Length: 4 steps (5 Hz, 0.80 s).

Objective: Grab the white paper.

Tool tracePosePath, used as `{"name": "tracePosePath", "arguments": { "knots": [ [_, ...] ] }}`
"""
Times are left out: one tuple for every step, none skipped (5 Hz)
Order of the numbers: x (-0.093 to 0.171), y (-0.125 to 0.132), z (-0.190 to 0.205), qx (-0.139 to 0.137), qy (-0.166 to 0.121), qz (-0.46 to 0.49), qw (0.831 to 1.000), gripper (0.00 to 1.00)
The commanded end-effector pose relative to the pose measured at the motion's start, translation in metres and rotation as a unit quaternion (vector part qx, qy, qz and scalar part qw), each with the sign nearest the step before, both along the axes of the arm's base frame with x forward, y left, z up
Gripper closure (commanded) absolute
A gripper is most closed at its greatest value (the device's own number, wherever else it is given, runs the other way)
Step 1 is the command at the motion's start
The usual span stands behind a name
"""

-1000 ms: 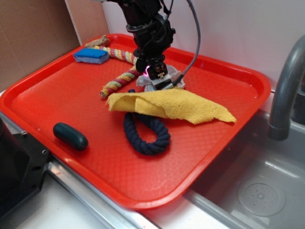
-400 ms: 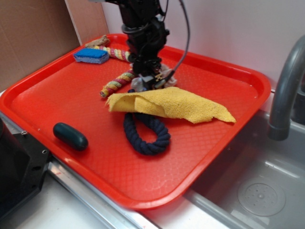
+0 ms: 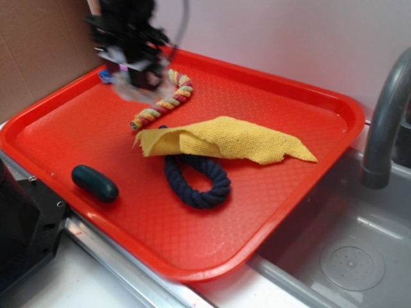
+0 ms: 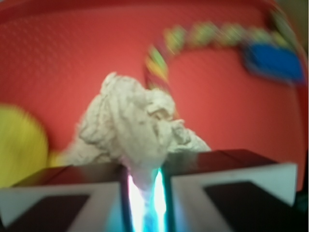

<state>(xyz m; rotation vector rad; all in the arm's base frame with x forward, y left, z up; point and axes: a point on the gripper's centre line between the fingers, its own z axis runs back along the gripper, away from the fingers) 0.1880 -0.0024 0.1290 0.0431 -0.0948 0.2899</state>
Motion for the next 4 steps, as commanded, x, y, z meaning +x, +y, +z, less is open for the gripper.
{"name": "tracePosePath", "arguments": {
  "knots": [
    [-0.033, 0.008, 0.103, -0.027, -0.032, 0.053, 0.998, 1.0],
    [-0.034, 0.011, 0.115, -0.032, -0.051, 0.109, 0.992, 1.0],
    [-0.029, 0.001, 0.123, 0.028, -0.085, 0.123, 0.988, 1.0],
    [-0.022, 0.001, 0.11, 0.054, -0.083, 0.11, 0.989, 1.0]
  ]
}}
